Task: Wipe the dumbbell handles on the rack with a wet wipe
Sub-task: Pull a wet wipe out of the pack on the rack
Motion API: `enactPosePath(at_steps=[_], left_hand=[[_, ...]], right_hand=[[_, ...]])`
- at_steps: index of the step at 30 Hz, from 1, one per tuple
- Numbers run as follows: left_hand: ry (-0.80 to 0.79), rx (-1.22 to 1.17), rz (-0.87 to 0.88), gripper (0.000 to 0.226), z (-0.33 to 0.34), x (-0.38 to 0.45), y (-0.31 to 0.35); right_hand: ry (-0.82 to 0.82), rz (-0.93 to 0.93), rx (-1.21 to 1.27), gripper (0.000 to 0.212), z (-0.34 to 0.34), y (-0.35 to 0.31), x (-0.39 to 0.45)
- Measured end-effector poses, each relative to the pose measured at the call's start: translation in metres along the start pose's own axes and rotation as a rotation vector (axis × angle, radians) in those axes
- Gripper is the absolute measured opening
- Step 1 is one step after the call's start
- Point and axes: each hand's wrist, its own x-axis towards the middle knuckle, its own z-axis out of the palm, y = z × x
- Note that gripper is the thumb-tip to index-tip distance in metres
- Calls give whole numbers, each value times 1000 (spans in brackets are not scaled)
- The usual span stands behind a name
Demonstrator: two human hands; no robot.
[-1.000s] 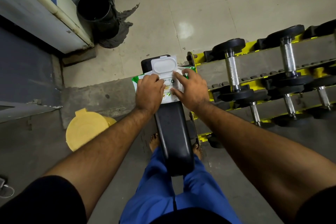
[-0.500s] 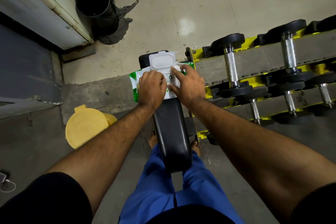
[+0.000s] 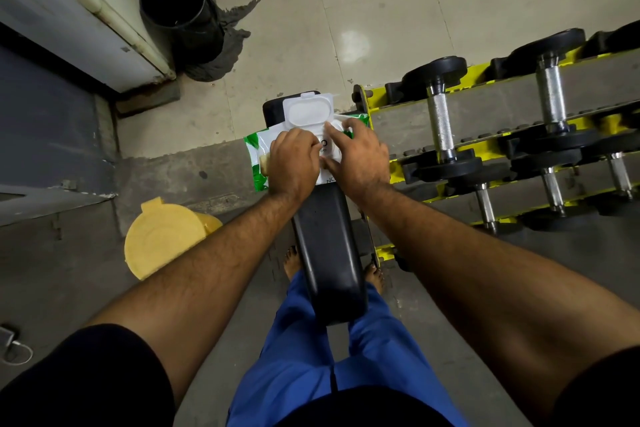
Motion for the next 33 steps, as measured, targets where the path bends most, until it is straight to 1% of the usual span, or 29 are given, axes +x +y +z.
enactPosePath(at_steps=[3,7,10,16,20,23,27,30,33], left_hand=[[-14,-12,1,14,3,-1,5],[-1,66,28,18,-2,-4,-4],[-48,71,46,19,-6,-1,-6],[-32,-202,-63,11,-13,-6,-6],[-33,-340,-105,5,-26,-10,-3],[3,-458,-141,8,-41,-16,1],[91,-577,-99,5,-67,-18,0],[105,-582,-65,7,-85,-15,4],[122,-591,-50,7,-101,-11,12]], right_hand=[[27,9,11,56,2,0,0],[16,3,13,61,-1,1,-1],[11,2,8,63,-2,1,-1],[-19,8,-22,65,-5,-2,-1],[-32,13,-44,66,-8,-5,-3],[-41,28,-47,66,-10,-7,-1],[-50,36,-35,62,-10,-9,0],[-28,40,3,62,-17,-14,-5],[29,-61,134,66,-32,-24,-10]])
